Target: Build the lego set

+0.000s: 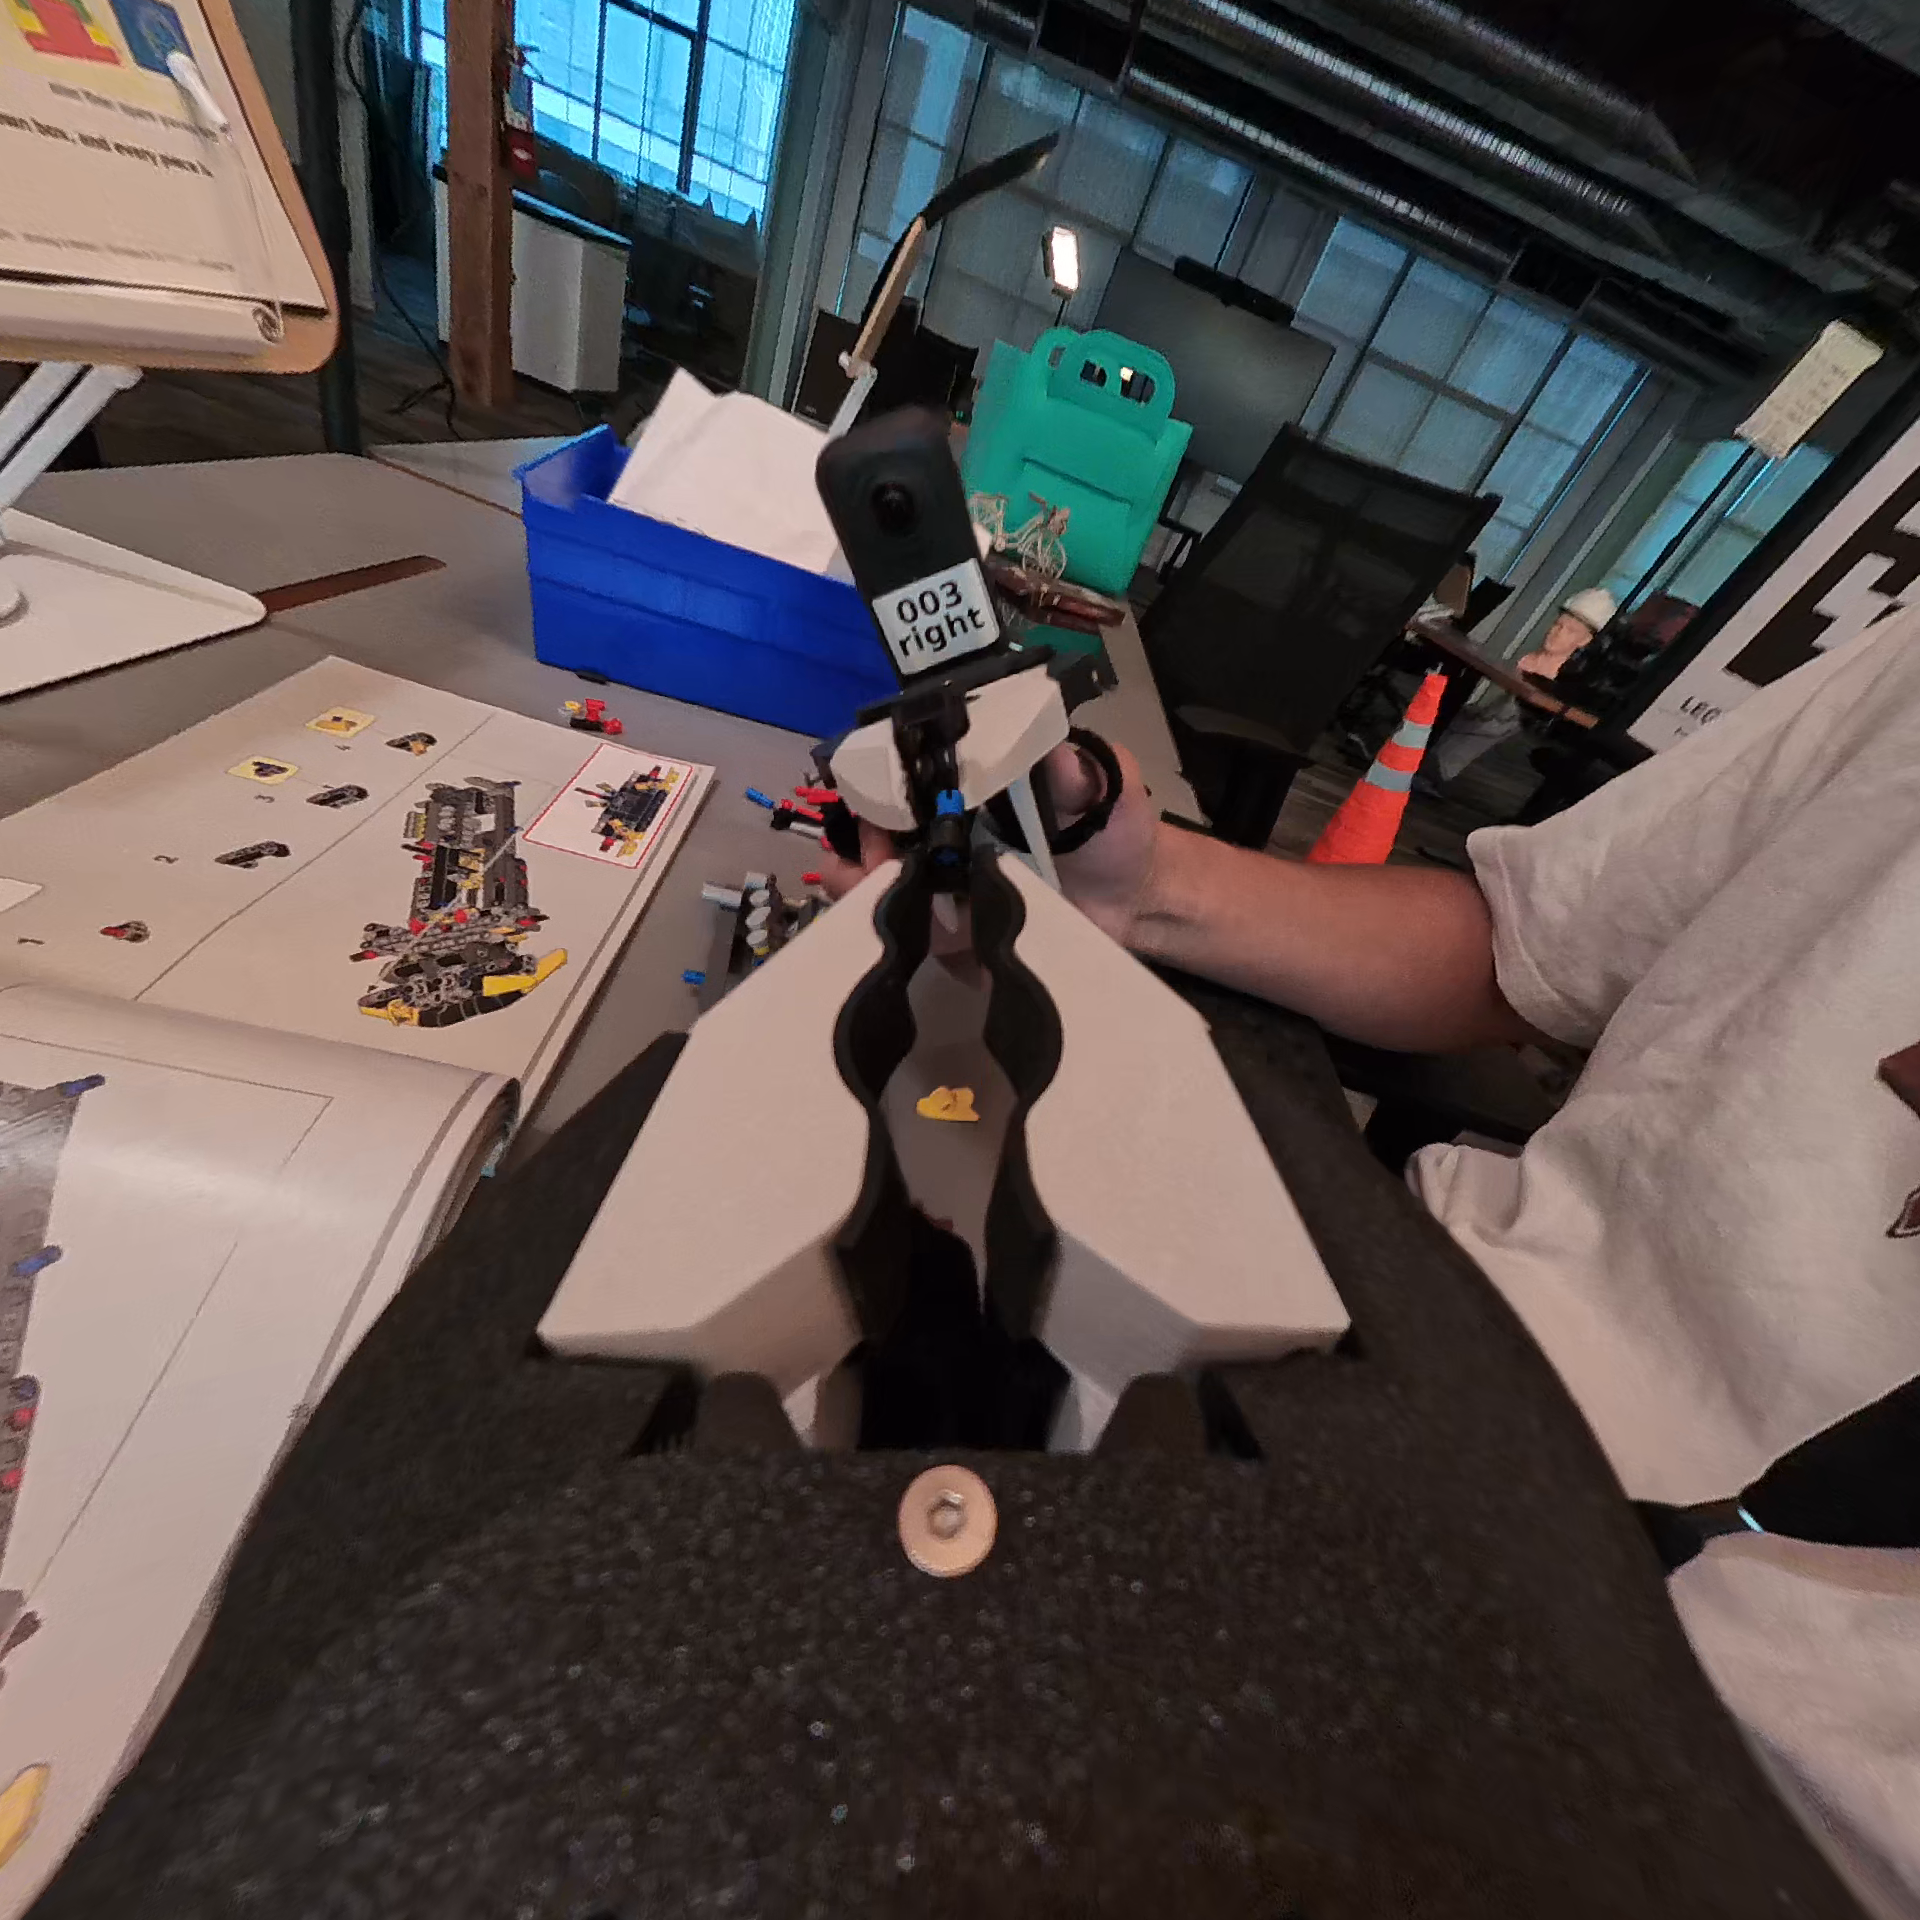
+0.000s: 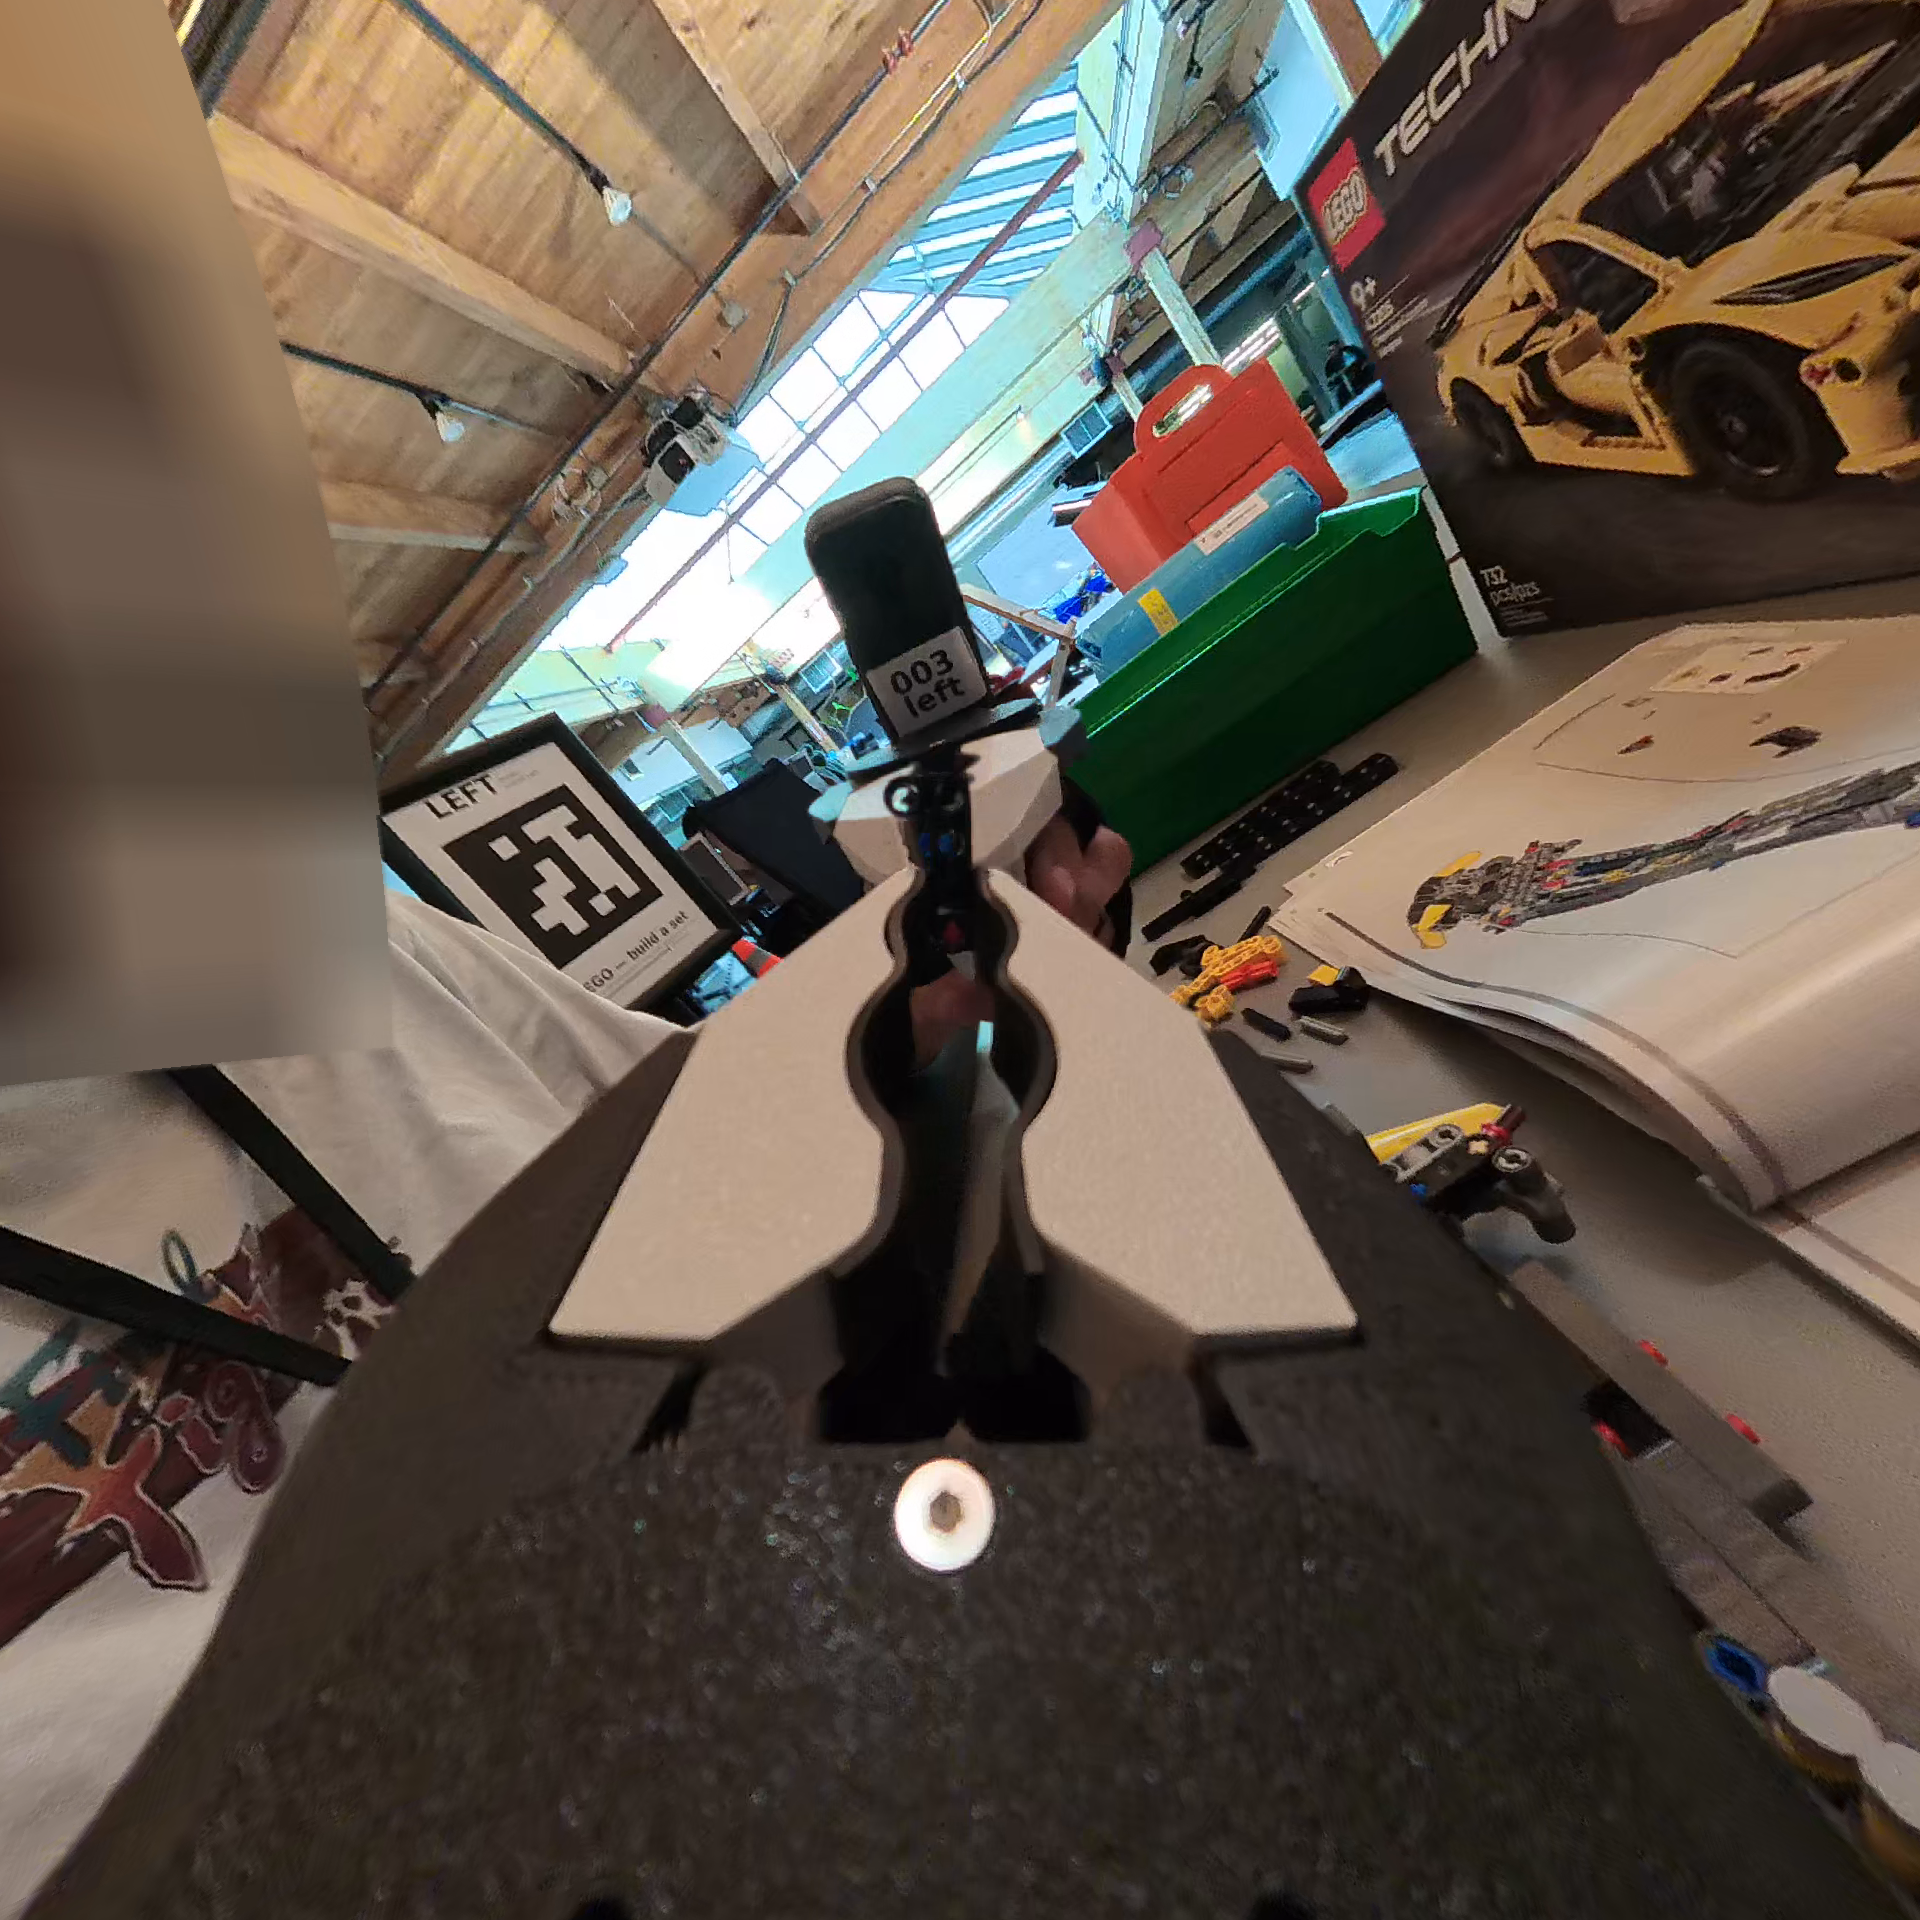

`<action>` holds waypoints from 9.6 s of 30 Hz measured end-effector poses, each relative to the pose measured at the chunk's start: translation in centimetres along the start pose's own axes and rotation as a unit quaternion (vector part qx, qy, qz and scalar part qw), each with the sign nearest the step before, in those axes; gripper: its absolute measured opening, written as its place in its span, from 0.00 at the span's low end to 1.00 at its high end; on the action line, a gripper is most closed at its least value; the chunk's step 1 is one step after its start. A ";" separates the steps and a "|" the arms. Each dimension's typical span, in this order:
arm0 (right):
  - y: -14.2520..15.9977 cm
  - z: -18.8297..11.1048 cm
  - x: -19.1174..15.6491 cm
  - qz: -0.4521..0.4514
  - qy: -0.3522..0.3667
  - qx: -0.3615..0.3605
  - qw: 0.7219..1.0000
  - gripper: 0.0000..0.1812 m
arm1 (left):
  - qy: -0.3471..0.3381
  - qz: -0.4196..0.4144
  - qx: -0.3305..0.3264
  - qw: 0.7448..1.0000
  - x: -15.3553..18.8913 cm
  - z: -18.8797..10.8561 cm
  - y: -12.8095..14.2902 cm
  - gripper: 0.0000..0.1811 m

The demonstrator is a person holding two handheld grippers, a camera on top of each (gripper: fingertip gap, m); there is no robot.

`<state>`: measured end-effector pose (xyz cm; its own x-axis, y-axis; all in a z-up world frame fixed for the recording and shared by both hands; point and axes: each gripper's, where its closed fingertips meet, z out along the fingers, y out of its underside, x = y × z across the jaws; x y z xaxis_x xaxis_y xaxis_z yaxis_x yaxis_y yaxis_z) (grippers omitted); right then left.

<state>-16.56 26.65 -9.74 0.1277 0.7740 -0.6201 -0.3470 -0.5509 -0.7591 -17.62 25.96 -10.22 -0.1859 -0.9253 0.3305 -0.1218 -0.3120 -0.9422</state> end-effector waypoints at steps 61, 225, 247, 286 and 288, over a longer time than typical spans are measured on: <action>14.1 -8.7 2.3 -0.104 0.214 -0.514 0.824 0.03 | -0.016 0.055 -0.200 0.978 0.2 0.6 6.3 0.03; 5.5 -1.7 -0.5 -0.077 0.090 -0.134 0.984 0.03 | -0.054 0.144 -0.416 0.896 3.0 -5.3 15.4 0.11; 15.6 -1.6 0.4 -0.227 0.200 -0.495 0.815 0.13 | -0.090 0.124 -0.328 0.932 3.5 -5.9 14.7 0.08; 5.7 6.7 -4.4 -0.185 -0.005 -0.034 0.982 0.03 | -0.023 0.019 0.059 0.998 5.4 -5.5 2.8 0.03; 5.7 6.7 -4.4 -0.176 -0.006 -0.035 0.984 0.04 | -0.013 0.000 0.065 0.998 5.4 -5.5 2.7 0.03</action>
<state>-25.31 22.18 -9.94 0.2176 0.9239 -0.3146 -0.2182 -0.2682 -0.9383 -24.33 21.33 -10.64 -0.1613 -0.9301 0.3300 0.0064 -0.3353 -0.9421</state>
